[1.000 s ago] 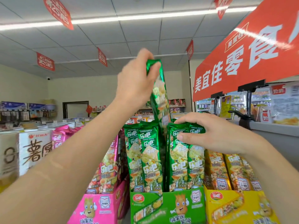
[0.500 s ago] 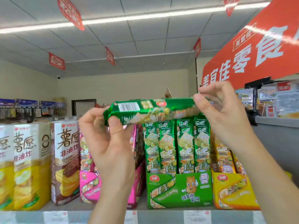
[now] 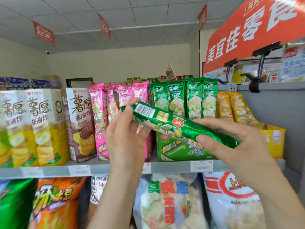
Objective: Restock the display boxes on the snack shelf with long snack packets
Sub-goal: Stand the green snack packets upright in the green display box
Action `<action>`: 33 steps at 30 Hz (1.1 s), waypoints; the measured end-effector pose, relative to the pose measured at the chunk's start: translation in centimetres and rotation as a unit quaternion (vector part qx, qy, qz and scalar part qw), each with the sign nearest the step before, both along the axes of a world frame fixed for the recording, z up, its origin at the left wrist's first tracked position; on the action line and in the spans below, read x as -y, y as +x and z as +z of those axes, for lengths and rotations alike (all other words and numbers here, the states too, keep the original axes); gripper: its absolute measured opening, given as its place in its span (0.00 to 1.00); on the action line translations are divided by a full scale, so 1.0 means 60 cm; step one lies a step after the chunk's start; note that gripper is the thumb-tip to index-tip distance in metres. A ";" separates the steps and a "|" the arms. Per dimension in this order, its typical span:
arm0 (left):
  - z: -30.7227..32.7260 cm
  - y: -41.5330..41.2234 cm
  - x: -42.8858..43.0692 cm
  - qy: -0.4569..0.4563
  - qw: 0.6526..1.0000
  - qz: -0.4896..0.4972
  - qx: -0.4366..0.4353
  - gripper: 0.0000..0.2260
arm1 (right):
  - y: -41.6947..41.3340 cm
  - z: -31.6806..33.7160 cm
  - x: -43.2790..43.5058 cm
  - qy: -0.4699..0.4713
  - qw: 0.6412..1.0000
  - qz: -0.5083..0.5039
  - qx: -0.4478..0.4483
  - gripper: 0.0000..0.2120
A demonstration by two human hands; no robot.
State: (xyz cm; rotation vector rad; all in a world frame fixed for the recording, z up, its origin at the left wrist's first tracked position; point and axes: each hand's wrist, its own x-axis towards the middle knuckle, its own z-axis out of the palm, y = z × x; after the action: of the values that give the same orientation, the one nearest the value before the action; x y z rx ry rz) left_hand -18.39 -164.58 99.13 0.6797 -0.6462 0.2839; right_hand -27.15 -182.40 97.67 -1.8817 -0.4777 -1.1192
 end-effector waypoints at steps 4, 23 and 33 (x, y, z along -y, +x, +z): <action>-0.008 -0.008 -0.007 0.022 0.999 0.024 -0.026 0.05 | -0.004 -0.034 -0.036 0.034 0.997 -0.035 0.053 0.12; -0.067 -0.043 0.010 0.144 0.988 -0.054 -0.027 0.17 | -0.001 -0.091 -0.132 0.100 0.970 -0.155 0.161 0.13; -0.074 -0.059 0.005 0.163 0.984 0.061 -0.027 0.16 | -0.008 -0.108 -0.121 0.009 0.988 -0.124 0.091 0.19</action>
State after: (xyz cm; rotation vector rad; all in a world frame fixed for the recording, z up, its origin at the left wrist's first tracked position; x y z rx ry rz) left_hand -21.94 -164.90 94.71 1.0407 -0.6056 0.2749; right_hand -27.65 -175.14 91.22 -1.8685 -0.3370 -1.4640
